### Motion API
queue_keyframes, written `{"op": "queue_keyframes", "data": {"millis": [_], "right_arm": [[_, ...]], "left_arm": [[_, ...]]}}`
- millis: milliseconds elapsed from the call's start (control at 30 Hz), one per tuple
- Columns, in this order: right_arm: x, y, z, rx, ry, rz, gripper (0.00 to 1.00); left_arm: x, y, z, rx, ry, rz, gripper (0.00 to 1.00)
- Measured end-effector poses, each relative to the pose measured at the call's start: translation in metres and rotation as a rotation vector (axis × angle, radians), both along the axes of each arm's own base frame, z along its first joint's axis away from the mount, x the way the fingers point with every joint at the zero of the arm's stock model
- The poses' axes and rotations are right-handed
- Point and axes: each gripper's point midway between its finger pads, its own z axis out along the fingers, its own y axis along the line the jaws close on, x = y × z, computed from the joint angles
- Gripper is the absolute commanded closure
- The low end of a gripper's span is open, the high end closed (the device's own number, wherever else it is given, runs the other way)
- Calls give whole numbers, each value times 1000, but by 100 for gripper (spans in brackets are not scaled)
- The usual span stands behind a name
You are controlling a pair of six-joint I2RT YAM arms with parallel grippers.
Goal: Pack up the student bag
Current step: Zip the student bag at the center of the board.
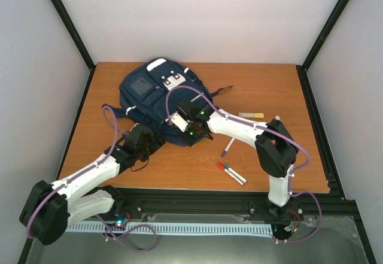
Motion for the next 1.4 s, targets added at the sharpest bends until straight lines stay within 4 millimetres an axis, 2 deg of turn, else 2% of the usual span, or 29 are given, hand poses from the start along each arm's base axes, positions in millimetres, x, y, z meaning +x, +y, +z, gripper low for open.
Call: {"op": "queue_keyframes", "data": {"millis": [333, 533, 800, 1200, 1267, 1400], "right_arm": [[0, -3, 13, 31, -32, 2, 97], [-4, -6, 23, 65, -54, 26, 97], [-13, -8, 20, 73, -35, 62, 97], [-18, -6, 21, 94, -14, 92, 97], [-19, -7, 20, 94, -8, 95, 97], [-20, -7, 18, 94, -1, 102, 97]], "left_arm": [[4, -8, -2, -30, -13, -19, 20], [9, -21, -6, -80, -26, -53, 31], [19, -37, -4, -135, -46, -83, 34], [33, -57, -12, -191, -5, -98, 61], [34, -59, -11, -195, -4, -100, 71], [35, -60, -11, -201, 0, -101, 84]]}}
